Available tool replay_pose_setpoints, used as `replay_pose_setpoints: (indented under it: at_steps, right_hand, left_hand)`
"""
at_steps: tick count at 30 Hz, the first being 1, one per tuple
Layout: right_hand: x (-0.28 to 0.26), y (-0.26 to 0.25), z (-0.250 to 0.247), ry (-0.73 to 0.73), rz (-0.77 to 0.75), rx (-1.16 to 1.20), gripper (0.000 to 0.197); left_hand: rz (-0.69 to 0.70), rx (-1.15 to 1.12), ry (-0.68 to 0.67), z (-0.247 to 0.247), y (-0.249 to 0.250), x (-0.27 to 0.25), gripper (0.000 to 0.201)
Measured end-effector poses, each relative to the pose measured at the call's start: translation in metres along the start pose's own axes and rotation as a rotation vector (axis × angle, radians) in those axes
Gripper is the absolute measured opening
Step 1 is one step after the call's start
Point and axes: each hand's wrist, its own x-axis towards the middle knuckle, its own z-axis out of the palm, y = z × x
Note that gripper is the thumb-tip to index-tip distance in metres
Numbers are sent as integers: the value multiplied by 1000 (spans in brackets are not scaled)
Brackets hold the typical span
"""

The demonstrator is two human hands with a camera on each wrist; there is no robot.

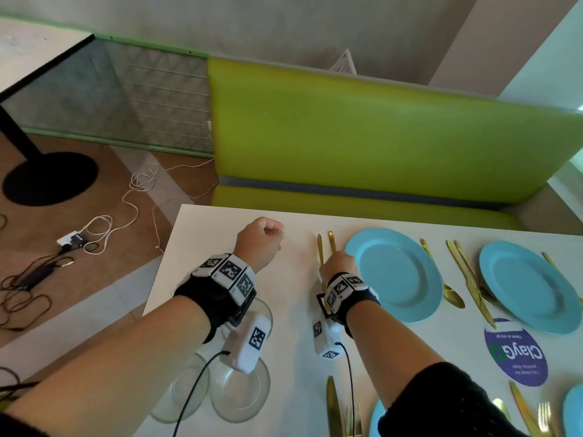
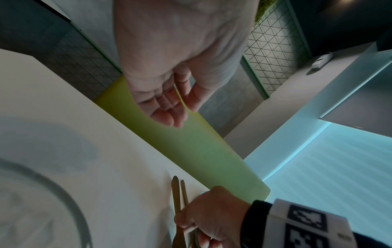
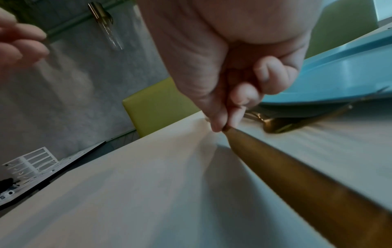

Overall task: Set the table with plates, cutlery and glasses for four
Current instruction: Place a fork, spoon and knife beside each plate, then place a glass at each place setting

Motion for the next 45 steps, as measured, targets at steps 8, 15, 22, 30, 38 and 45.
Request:
replay_pose_setpoints:
  at_steps: [8, 15, 22, 30, 38, 45]
  right_hand:
    - [6, 5, 0, 37, 72, 133, 24]
    - [9, 5, 2, 56, 49, 103, 25]
    - [7, 6, 3, 63, 28, 68, 26]
    - [-24, 25, -20, 113, -23, 55, 26]
    - [-99, 75, -24, 141, 4, 81, 25]
    - [-191, 90, 9, 16, -53, 59, 31]
  left_hand:
    - [10, -21, -36, 8, -4, 4, 14]
    - [22, -3, -33, 10, -5, 2, 24]
    - [9, -11, -11, 5, -9, -7, 24]
    - [35, -55, -5, -7, -10, -35, 22]
    - [108, -23, -119, -7, -11, -98, 12]
    - [116, 71, -280, -18, -35, -184, 8]
